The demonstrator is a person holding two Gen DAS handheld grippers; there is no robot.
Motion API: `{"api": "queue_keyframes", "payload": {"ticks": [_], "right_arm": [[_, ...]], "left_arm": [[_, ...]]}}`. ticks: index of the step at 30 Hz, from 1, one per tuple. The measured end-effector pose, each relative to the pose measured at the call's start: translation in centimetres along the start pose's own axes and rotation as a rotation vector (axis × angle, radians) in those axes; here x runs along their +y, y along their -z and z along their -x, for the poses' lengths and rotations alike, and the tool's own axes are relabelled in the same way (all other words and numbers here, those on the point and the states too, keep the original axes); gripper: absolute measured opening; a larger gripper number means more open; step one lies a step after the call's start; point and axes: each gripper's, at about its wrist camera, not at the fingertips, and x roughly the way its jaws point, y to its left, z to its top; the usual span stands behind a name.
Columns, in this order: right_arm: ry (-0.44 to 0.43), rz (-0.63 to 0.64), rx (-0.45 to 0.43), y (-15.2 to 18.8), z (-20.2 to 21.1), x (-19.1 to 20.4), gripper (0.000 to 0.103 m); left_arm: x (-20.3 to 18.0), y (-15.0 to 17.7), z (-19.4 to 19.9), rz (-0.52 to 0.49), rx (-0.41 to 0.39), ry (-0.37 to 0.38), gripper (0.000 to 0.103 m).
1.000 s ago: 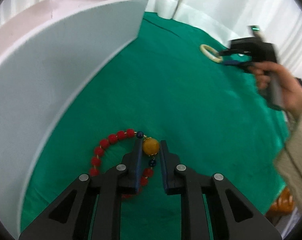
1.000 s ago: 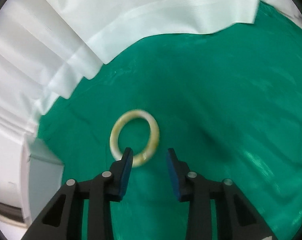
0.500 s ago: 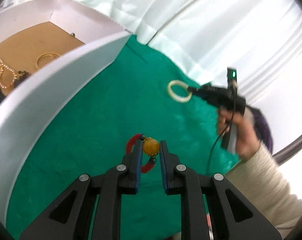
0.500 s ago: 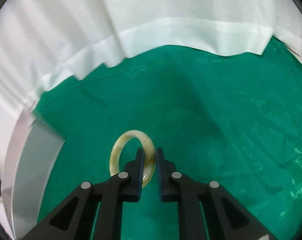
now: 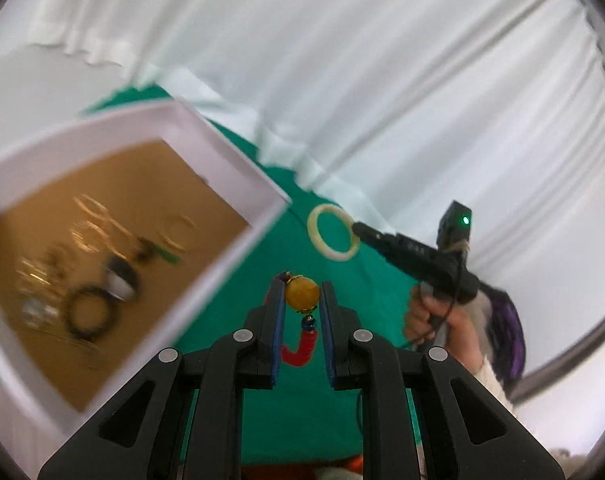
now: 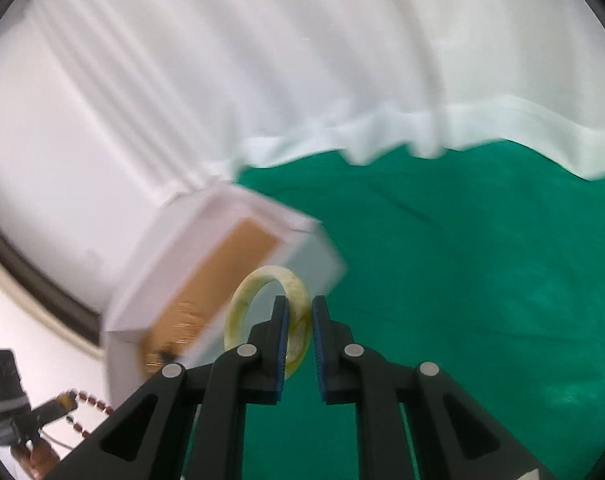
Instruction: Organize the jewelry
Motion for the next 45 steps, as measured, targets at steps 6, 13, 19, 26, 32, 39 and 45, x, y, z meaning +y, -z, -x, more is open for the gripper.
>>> {"api": "queue_keyframes", "payload": {"ticks": [6, 13, 19, 26, 32, 39, 45], "right_arm": [[-0.097, 0.059, 0.087, -0.8, -7.2, 8.3, 0.012], [-0.081, 0.071, 0.230, 1.0, -16.9, 12.9, 0.012], [0.101, 0.145, 0.370, 3.9, -23.4, 12.9, 0.012], [0.283, 0.328, 0.358, 4.3, -23.6, 15.0, 0.033], [0.255, 0.372, 0.282, 4.0, -19.8, 15.2, 0.053], [0.218, 0.503, 0.220, 5.4, -16.1, 18.1, 0.073], [0.200, 0.612, 0.200, 6.9, -14.4, 20.9, 0.077]], "left_arm": [[6.7, -3.5, 3.1, 0.033, -0.064, -0.234, 0.015], [16.6, -5.0, -1.5, 0.116, 0.025, -0.464, 0.015], [20.9, -5.1, -8.3, 0.160, 0.139, -0.529, 0.015], [19.1, -3.6, -11.2, 0.074, 0.173, -0.547, 0.042], [14.6, -2.6, -7.6, -0.084, 0.001, -0.696, 0.092], [9.6, -1.1, -4.1, -0.153, -0.212, -0.901, 0.102], [8.4, -0.4, -3.6, -0.153, -0.147, -1.003, 0.102]]}}
